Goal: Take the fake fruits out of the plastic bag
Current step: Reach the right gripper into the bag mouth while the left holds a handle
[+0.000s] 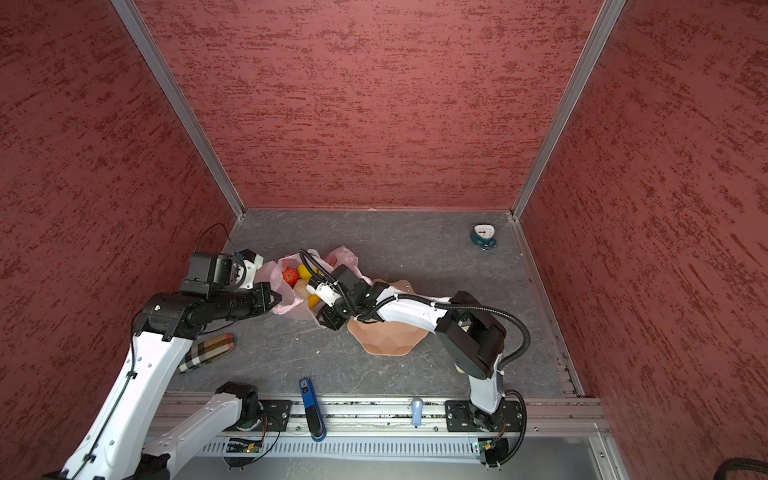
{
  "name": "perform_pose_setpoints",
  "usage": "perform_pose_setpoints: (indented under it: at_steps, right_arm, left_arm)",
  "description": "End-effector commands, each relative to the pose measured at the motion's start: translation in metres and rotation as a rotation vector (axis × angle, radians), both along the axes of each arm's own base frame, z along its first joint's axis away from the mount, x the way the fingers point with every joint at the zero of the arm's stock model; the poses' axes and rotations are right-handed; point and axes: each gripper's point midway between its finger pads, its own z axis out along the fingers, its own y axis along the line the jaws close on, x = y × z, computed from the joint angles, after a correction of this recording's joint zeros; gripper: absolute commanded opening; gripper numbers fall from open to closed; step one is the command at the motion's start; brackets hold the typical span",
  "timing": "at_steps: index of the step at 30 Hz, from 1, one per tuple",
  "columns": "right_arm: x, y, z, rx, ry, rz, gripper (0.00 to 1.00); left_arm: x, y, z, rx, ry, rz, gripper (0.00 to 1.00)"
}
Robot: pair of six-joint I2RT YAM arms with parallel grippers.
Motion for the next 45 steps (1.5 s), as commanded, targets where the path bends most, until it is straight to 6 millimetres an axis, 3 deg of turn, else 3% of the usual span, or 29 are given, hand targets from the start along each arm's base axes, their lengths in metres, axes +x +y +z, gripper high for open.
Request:
perform_pose_setpoints:
  at_steps: [1, 5, 8, 10, 13, 19, 24, 32, 35, 45]
  right_arm:
    - [-0.006, 0.009, -0.006, -0.016, -0.006, 0.065, 0.36]
    - [-0.009, 0.019, -0.011, -0.019, 0.01, 0.096, 0.36]
    - [-0.012, 0.023, -0.017, -0.044, 0.019, 0.117, 0.36]
    - [-0.014, 0.024, -0.02, -0.067, 0.017, 0.125, 0.37]
    - [-0.016, 0.024, -0.023, -0.098, 0.005, 0.131, 0.37]
    - [-0.02, 0.032, -0.017, -0.079, 0.012, 0.121, 0.37]
    - [-0.021, 0.041, -0.011, -0.039, 0.049, 0.093, 0.36]
    - [-0.017, 0.055, 0.013, 0.055, 0.098, 0.033, 0.36]
    - [-0.015, 0.058, 0.021, 0.077, 0.113, 0.011, 0.36]
    - [-0.022, 0.069, 0.05, 0.167, 0.161, 0.039, 0.36]
  left_arm:
    - [-0.019, -0.006, -0.001, -0.03, 0.049, -0.045, 0.08]
    - [-0.043, -0.002, -0.019, -0.022, 0.148, -0.039, 0.09]
    - [-0.053, 0.003, -0.027, -0.005, 0.192, -0.013, 0.17]
    - [-0.056, 0.005, -0.029, -0.004, 0.199, 0.005, 0.29]
    - [-0.057, 0.008, -0.026, -0.006, 0.19, 0.038, 0.56]
    - [-0.061, 0.0, -0.022, -0.089, 0.173, 0.069, 0.82]
    - [-0.06, -0.006, -0.022, -0.168, 0.127, 0.098, 0.85]
    - [-0.049, -0.01, 0.005, -0.301, -0.056, 0.15, 0.9]
    - [-0.046, -0.011, 0.007, -0.318, -0.073, 0.152, 0.99]
    - [-0.05, -0.015, -0.011, -0.269, 0.003, 0.124, 0.99]
